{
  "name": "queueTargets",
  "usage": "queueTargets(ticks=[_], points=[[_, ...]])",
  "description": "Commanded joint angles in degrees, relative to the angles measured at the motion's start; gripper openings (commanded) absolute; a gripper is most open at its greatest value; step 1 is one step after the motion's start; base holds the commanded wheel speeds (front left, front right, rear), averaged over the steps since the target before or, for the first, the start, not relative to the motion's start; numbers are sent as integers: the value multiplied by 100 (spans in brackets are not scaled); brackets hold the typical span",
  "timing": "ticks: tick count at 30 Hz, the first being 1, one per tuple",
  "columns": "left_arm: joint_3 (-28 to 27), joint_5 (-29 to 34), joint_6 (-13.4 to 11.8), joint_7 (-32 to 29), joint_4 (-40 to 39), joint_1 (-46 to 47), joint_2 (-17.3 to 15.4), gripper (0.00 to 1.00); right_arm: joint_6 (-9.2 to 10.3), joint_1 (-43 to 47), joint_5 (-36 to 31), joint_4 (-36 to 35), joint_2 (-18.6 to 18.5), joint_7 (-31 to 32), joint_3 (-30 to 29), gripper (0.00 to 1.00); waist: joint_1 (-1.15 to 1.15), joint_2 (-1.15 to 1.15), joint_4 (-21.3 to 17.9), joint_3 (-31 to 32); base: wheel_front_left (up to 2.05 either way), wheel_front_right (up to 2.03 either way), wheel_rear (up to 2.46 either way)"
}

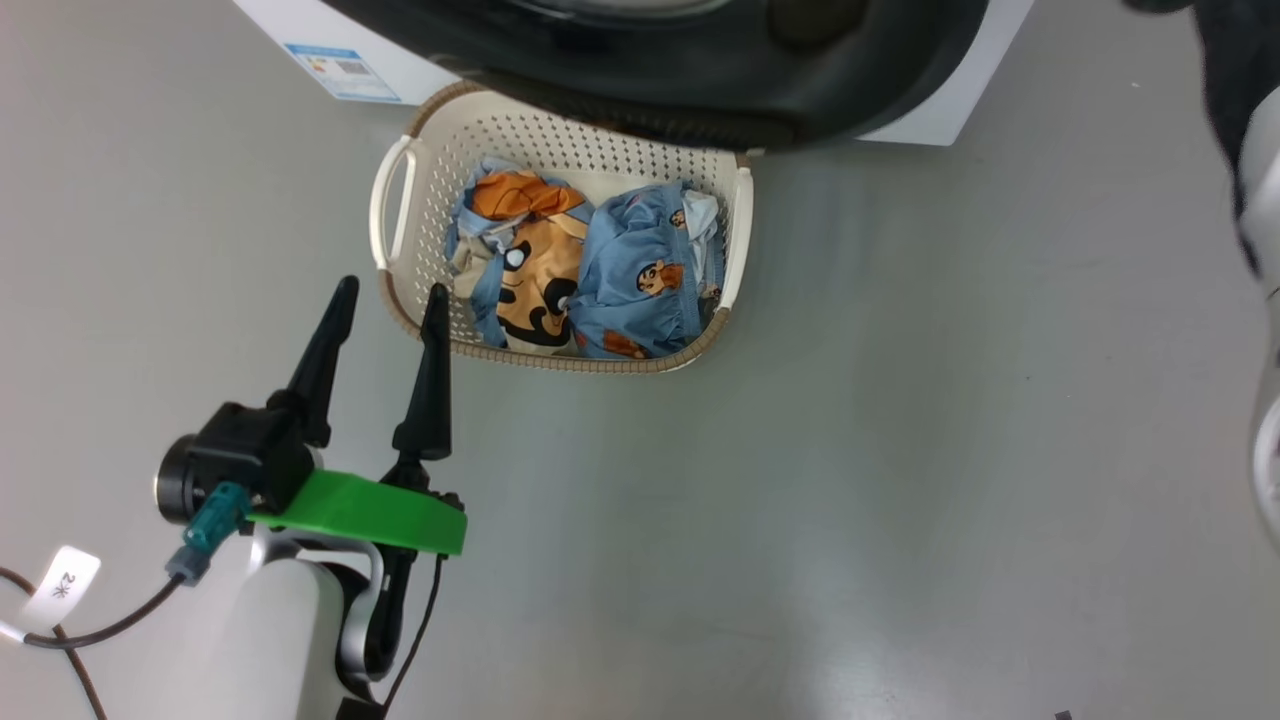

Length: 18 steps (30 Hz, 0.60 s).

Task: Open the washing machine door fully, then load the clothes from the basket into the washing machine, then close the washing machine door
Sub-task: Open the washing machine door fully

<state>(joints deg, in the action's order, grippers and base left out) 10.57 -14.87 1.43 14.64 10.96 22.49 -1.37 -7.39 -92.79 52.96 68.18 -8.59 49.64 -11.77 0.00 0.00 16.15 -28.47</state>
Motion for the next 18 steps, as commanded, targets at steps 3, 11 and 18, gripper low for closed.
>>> queueTargets(ticks=[3, 11, 18], points=[[-254, 96, -17, 36, -185, -131, -151, 100, -10, 468, 128, -590, 356, 487, 130, 0, 0, 0, -97, 121, 0, 0, 0], [-315, 155, 20, 36, -237, -236, -151, 100, -10, 1312, 362, -1525, 472, 1240, 210, 0, 0, 0, -162, 314, 0, 0, 0], [-373, 219, 57, 36, -293, -353, -151, 100, -10, 2173, 597, -2465, 562, 1858, 210, 0, 0, 0, -175, 511, 0, 0, 0]])
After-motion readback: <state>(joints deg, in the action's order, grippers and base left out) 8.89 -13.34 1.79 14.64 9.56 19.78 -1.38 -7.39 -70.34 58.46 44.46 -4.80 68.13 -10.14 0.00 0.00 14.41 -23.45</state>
